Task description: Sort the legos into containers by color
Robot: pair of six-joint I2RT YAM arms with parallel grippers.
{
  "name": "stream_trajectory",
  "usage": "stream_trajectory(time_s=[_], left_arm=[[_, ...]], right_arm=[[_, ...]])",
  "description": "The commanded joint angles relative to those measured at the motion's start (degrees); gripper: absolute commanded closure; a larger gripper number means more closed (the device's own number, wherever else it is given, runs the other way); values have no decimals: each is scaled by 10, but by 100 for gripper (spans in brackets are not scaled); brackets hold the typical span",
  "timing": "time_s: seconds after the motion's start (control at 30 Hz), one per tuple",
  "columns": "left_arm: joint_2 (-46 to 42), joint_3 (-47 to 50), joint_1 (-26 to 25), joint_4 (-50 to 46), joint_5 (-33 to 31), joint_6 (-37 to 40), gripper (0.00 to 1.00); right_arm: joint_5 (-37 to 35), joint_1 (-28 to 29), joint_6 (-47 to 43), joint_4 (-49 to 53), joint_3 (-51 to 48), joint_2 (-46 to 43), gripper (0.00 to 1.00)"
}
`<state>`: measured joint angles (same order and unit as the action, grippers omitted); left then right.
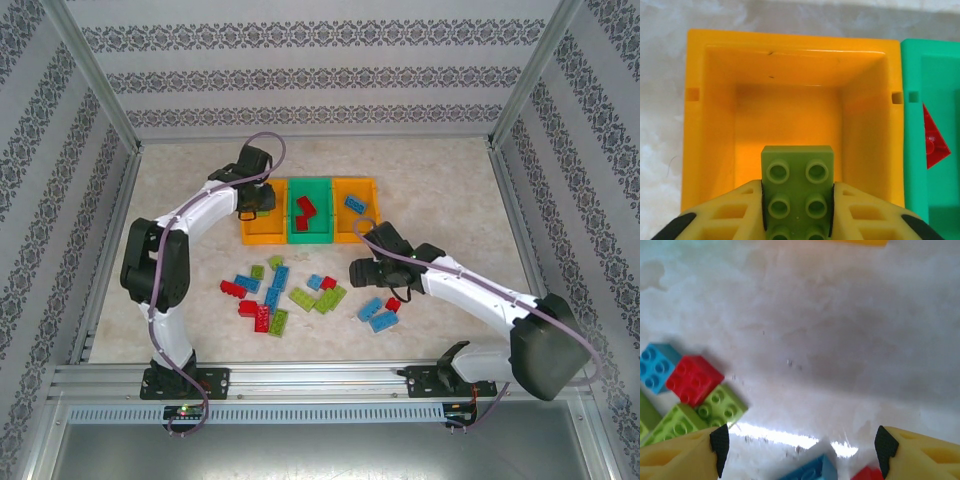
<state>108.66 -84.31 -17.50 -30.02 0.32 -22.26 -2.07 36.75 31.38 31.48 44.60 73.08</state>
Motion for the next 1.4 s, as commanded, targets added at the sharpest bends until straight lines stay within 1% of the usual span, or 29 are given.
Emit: stream_trajectory(time_s=[0.0, 0.13, 0.23, 0.3, 0.37, 0.4, 0.5, 0.63, 1.0, 1.27, 1.37], left_arm=[[2, -14, 2, -6, 10, 7, 65], [-8, -2, 1, -1, 14, 4, 56], [-29, 21, -2, 13, 15, 1, 40], [-44, 36, -4, 23, 14, -1, 33], [-56, 48, -6, 29, 10, -1, 27], [-61, 51, -7, 29, 7, 0, 26], [-71, 61, -8, 30, 7, 1, 23], [-94, 85, -13, 46, 12, 0, 21], [-147, 144, -16, 55, -1, 11, 21], [-153, 153, -16, 52, -7, 20, 20], [-157, 156, -16, 54, -8, 21, 20]], right_arm=[[16, 14, 22, 46, -17, -18, 20], [31, 29, 67, 72, -15, -22, 20], [61, 42, 105, 90, -5, -23, 21], [77, 51, 123, 103, 1, -21, 21], [75, 61, 136, 125, 6, -16, 21], [71, 64, 142, 134, 6, -16, 21], [70, 71, 158, 141, -3, -23, 22], [76, 74, 175, 122, -16, -24, 23], [99, 77, 179, 93, -7, 35, 23], [100, 77, 167, 76, 10, 93, 22], [88, 77, 163, 68, 19, 110, 22]])
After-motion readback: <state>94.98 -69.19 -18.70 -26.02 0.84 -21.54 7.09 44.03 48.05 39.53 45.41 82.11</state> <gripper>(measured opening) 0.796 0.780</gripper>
